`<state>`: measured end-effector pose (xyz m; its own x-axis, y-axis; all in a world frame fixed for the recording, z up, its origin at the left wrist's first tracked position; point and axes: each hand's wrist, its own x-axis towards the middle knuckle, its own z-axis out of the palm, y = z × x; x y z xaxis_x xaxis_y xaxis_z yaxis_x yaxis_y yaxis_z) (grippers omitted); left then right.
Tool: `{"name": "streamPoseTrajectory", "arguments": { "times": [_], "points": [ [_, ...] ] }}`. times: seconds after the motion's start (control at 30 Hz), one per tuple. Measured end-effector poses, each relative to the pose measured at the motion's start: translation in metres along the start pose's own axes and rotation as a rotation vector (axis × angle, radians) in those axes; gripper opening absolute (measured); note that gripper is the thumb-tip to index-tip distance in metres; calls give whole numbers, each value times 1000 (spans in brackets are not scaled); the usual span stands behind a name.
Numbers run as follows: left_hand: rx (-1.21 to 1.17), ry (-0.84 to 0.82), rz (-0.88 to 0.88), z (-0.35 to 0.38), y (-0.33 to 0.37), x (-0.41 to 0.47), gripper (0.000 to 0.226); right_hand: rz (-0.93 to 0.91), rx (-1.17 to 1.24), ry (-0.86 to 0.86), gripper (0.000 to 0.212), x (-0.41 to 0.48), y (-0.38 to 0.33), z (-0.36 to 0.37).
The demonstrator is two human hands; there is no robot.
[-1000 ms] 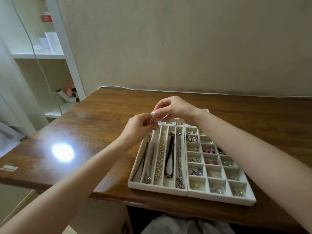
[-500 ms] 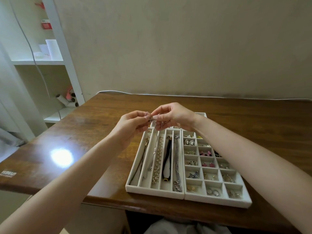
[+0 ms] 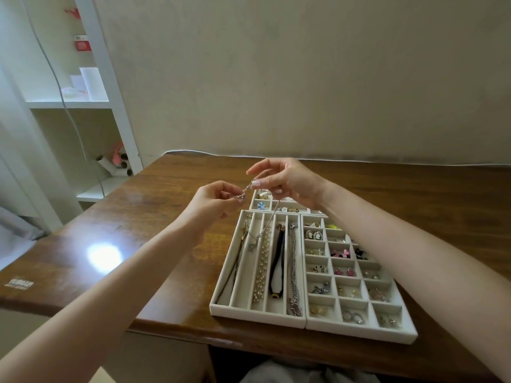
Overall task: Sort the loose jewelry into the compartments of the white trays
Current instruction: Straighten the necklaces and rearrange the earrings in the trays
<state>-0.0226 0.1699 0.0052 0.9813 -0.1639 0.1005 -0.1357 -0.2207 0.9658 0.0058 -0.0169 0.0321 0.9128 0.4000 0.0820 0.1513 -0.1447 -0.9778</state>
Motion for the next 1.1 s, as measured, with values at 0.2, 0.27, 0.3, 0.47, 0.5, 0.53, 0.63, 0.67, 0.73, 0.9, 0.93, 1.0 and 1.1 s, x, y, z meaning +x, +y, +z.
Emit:
{"name": "streamPoseTrajectory", "arguments": {
  "times": [0.2,0.27,0.3,0.47,0.5,0.53,0.63,0.67,0.73,0.9,0.93,1.0,1.1],
  "points": [
    [-104,57,71,-4,-1,1,7,7,-89,101,13,3,1,0],
    [-133,47,88,-5,-1,1,7,-28,-23,139,10,4,2,0],
    [-141,45,92,-5,-1,0,8,-49,20,154,9,4,2,-1],
    [-129,17,72,-6,-4,0,24,-127,74,110,13,2,-2,2],
    [-123,19,66,-6,-4,0,29,-134,58,99,15,3,-3,3],
    [-115,20,59,-6,-5,1,34,-143,41,94,17,3,-3,4],
    [-63,-13,40,-4,-5,1,36,-184,19,93,18,4,-3,7],
    [-27,-32,37,-4,-4,0,31,-195,17,93,17,4,-4,8],
    [66,-52,34,-2,-1,-2,11,-205,17,86,16,4,-6,9],
    [75,4,154,-1,2,-1,18,-213,34,62,21,5,-10,10],
    [33,5,187,-2,2,-1,17,-213,23,62,23,5,-11,10],
    [-58,4,235,-3,3,-2,20,-213,-39,80,26,5,-10,9],
    [-113,52,282,-4,4,-2,29,-187,-203,188,26,6,-5,9]
  ]
}}
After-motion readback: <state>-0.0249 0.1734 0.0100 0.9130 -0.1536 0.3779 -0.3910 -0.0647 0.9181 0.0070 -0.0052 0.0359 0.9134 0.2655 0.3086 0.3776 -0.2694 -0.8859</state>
